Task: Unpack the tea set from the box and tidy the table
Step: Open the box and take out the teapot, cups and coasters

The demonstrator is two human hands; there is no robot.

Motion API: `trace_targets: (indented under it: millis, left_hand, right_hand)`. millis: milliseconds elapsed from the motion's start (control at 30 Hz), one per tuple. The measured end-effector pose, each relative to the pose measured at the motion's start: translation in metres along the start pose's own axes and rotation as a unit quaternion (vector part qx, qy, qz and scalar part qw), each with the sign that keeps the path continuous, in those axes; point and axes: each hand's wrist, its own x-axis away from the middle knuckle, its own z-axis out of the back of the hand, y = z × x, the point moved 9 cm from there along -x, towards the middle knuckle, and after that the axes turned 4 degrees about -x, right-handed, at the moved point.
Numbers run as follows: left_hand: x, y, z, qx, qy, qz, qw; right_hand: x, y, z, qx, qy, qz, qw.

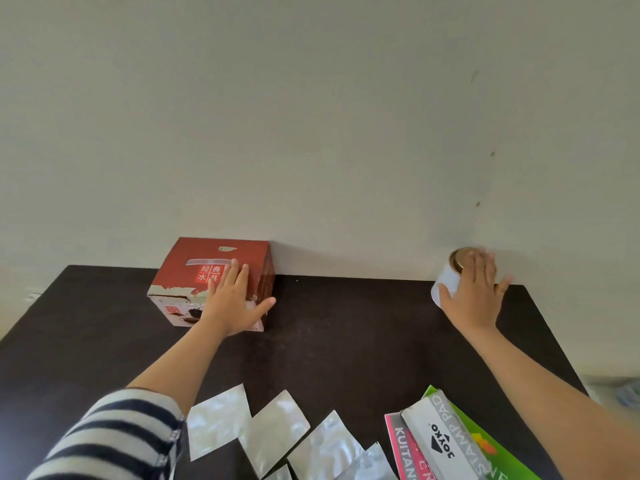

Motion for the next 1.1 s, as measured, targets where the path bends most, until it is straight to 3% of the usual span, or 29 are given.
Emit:
trace_targets:
  millis: [167,333,600,767,867,1100]
  left_hand:
    - [0.000,-0.043,0.011,0.015,0.035,-0.012,0.999]
    - [0.000,-0.103,0.019,0.014,0.044,-0.018,0.999]
    - [-0.009,-0.167,0.013,0.073,-0.017,-0.028,0.997]
    - [-0.011,-0.168,0.001,0.212,-0.081,-0.029,0.973]
    - [-0.015,-0.181,-0.005,0.320,-0.079,0.018,0.944]
    - [-0.008,-0.182,0.002,0.385,-0.032,0.019,0.922]
  right_hand:
    - [0.035,-0.091,0.006,-0.039,0.004,0.070,0.997]
    - [0.094,-0.224,-0.010,-0.138,-0.034,0.136,0.980]
    - [0.144,-0.391,-0.041,-0.220,-0.127,0.215,0.943]
    - [0.145,-0.430,-0.055,-0.184,-0.144,0.227,0.945]
    - [0.137,-0.434,-0.053,-0.191,-0.109,0.209,0.953]
    - [0.126,-0.436,-0.057,-0.186,-0.085,0.210,0.956]
